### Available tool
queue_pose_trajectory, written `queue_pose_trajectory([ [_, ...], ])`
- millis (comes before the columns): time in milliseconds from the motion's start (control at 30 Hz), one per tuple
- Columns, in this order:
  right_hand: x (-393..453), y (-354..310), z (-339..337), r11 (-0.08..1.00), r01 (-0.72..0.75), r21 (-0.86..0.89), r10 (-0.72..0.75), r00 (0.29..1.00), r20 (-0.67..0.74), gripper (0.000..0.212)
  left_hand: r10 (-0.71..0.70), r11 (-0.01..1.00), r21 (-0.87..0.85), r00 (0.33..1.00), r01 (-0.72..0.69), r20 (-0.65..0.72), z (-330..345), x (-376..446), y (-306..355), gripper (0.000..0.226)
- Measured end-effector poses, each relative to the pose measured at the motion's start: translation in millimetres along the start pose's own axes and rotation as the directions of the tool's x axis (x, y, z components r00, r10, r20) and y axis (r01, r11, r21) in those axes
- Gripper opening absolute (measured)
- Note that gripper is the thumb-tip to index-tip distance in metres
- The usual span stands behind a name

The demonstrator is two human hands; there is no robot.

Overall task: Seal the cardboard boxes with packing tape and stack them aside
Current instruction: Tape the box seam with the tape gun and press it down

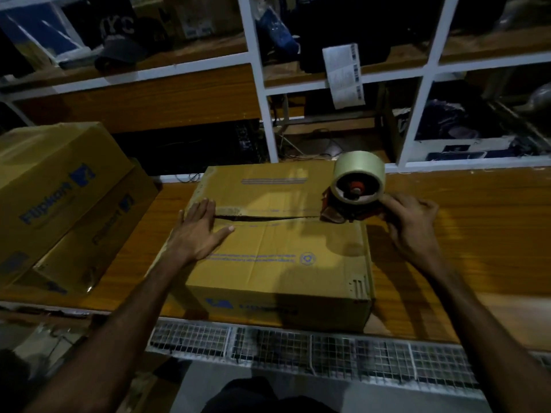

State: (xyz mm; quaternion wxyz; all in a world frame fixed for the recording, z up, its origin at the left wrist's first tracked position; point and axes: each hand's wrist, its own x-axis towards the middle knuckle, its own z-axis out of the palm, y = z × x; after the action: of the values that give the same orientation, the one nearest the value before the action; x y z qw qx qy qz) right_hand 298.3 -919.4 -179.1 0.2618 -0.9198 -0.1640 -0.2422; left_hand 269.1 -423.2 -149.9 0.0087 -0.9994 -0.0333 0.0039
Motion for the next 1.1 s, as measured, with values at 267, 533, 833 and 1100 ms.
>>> queue_pose_trajectory([
  [267,-7,33,-27,0.996,-0.08,0.042,0.083,0.995,-0.059,0.058,0.001,1.0,0.001,1.0,-0.001,0.001,3,3,-3,0.114],
  [533,-36,44,-31,0.986,-0.13,0.106,0.14,0.985,-0.103,0.051,-0.007,1.0,-0.005,0.999,0.007,-0.031,2,2,1,0.112],
  [833,-56,37,-4,0.903,-0.288,0.319,0.33,0.94,-0.087,0.07,0.3,0.937,-0.199,0.953,-0.288,0.031,-28,-55,226,0.117],
  [1100,-56,22,-12,0.852,-0.282,0.441,0.382,0.911,-0.154,0.072,0.28,0.94,-0.209,0.96,-0.269,0.024,-20,-41,318,0.108],
])
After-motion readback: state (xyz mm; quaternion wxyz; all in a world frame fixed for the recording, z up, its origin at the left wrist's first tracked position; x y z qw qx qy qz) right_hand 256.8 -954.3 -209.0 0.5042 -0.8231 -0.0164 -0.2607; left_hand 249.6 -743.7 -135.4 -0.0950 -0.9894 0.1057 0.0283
